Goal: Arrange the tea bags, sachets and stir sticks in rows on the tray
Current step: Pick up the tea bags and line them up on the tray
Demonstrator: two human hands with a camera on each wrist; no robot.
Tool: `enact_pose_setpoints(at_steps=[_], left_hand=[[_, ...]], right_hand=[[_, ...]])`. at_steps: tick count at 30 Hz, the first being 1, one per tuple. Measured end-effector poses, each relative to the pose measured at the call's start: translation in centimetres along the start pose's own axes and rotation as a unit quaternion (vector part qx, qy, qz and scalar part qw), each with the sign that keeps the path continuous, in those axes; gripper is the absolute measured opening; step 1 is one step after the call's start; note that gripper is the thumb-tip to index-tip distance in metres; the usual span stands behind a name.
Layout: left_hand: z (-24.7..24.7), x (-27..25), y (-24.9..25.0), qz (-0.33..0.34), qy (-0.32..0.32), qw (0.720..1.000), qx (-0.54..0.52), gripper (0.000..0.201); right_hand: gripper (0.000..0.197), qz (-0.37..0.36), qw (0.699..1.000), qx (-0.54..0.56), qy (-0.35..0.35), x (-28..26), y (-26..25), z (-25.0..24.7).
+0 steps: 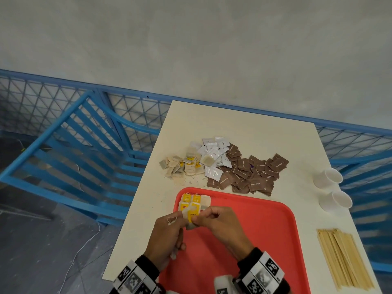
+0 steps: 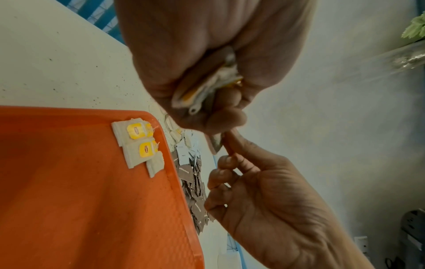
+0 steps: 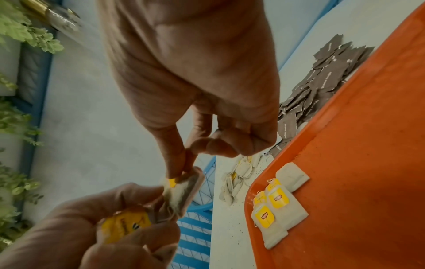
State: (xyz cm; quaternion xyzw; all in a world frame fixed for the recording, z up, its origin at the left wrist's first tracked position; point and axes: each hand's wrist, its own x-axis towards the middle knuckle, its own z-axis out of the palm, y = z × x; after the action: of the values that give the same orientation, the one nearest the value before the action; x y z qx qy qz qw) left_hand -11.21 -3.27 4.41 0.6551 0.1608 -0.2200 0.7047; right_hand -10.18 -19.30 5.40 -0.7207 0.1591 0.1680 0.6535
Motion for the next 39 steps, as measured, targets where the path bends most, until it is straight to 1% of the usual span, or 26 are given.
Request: enact_pose_setpoints(at_steps=[3,5,7,9,10,11,13,15,18,22,23,25,27,28,31,33,36,39], left_hand=[[0.1,-0.3,0.1,0.019,-0.011,1.000,0.013,0.022],[0.1,-0.5,0.4,0.033,-0.016,0.999,0.027,0.020],[0.1,-0.6,0.9,0.039,-0.021,0.999,0.029,0.018],[-0.2,-0.7,1.3,0.057,-0.029,0.997,0.035,0.016],[-0.2,-0.7,1.5,0.071,-0.038,0.996,0.047,0.015],[-0.3,-0.7,1.5,0.085,-0.047,0.993,0.061,0.015],[-0.2,-0.7,1.5,0.094,-0.046,0.991,0.082,0.013],[-0.2,-0.6,1.3,0.091,-0.034,0.992,0.084,0.011],[-0.4,-0.7,0.4,0.074,-0.035,0.993,0.088,0.014],[-0.6,-0.7,-1.7,0.015,-0.021,0.995,0.099,0.013],[-0.9,-0.5,-2.2,-0.001,-0.012,0.995,0.096,0.013],[-1.6,-0.2,-2.8,-0.027,-0.004,0.995,0.091,0.015],[-2.4,-0.1,-3.0,-0.043,-0.010,0.995,0.084,0.017],[-2.8,-0.2,-2.9,-0.046,-0.010,0.996,0.080,0.017],[-3.7,-0.6,-2.7,-0.048,-0.006,0.996,0.080,0.016],[-4.2,-0.7,-2.6,-0.048,-0.004,0.995,0.085,0.015],[-4.7,-0.7,-2.3,-0.054,-0.001,0.994,0.091,0.013],[-4.8,-0.7,-1.9,-0.054,0.005,0.995,0.085,0.018]], right_hand=[[0.021,-0.005,1.000,0.000,0.003,-0.1,0.0,0.0],[0.021,0.003,1.000,-0.001,0.008,-0.2,-0.1,-0.2],[0.020,0.025,0.999,0.028,-0.007,-0.1,0.0,-0.7],[0.011,0.055,0.996,0.059,-0.032,-0.2,-0.2,-1.2],[0.008,0.055,0.996,0.059,-0.045,-0.4,-0.4,-1.3],[0.009,0.039,0.997,0.045,-0.052,-0.6,-0.5,-1.4],[0.009,-0.009,0.999,0.024,-0.041,-0.9,-0.5,-1.3],[0.009,-0.039,0.999,0.022,-0.026,-0.8,-0.1,-1.3],[0.008,-0.067,0.996,-0.037,-0.035,-0.8,1.5,-1.2],[0.014,-0.048,0.995,-0.080,-0.046,-0.2,4.7,-1.1],[0.016,-0.037,0.995,-0.091,-0.029,0.4,5.6,-1.3],[0.019,-0.008,0.992,-0.121,0.037,2.1,7.2,-2.0],[0.020,0.030,0.985,-0.140,0.094,4.1,8.1,-2.5],[0.021,0.043,0.984,-0.135,0.109,5.1,8.4,-2.5],[0.024,0.069,0.983,-0.096,0.137,7.3,8.7,-1.8],[0.021,0.087,0.980,-0.098,0.148,8.2,9.0,-1.1],[0.017,0.101,0.969,-0.135,0.180,8.8,9.7,-0.3],[0.023,0.088,0.955,-0.180,0.220,8.6,9.8,0.1]])
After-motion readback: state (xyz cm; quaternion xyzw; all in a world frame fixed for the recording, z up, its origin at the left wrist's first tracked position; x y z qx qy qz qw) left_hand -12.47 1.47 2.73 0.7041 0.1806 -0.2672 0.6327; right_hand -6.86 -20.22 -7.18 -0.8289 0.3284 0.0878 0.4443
